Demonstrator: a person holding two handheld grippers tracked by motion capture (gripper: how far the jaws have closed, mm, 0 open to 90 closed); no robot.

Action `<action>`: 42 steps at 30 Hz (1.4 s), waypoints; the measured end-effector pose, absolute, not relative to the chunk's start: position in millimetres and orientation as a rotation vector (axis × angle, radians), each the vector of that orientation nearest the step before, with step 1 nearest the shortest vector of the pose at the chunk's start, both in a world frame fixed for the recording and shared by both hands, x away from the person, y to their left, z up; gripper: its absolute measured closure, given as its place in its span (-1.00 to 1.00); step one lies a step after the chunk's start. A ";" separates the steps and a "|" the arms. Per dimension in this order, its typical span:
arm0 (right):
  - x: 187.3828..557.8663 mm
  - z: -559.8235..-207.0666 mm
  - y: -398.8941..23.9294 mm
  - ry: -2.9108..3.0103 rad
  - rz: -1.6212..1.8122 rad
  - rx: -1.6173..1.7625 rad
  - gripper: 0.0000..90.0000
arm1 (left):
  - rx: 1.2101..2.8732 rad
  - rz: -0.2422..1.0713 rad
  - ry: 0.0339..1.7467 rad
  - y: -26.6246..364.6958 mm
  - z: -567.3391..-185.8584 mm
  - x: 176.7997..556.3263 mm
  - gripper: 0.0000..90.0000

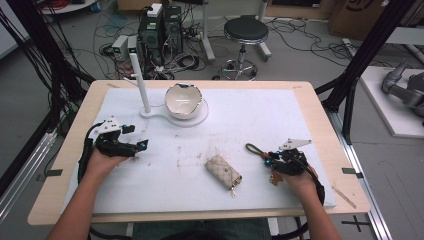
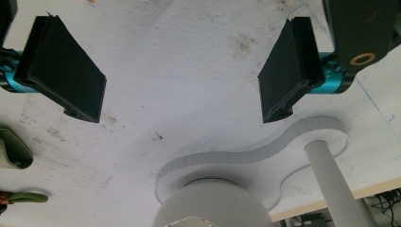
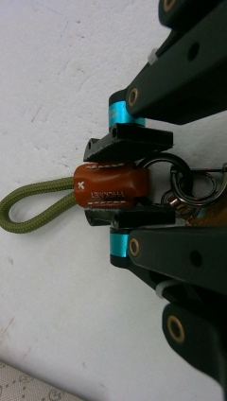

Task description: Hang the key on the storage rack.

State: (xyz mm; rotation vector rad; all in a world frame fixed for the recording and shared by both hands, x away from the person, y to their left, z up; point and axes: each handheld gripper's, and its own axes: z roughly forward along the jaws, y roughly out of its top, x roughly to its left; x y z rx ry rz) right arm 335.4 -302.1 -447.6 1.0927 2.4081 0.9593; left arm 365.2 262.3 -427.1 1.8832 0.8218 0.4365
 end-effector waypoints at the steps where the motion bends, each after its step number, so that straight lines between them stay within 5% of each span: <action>1: 335.4 -447.6 -302.1 2.408 0.959 1.093 0.54 | 1.883 0.437 0.822 262.3 -427.1 365.2 -0.65; 13: 332.6 -440.7 -299.0 2.393 0.961 1.080 0.58 | 1.874 0.433 0.823 264.3 -426.2 366.0 -0.65; 42: 375.9 -360.8 -240.0 2.268 1.209 0.916 0.57 | 1.876 0.411 0.815 265.3 -425.7 364.4 -0.64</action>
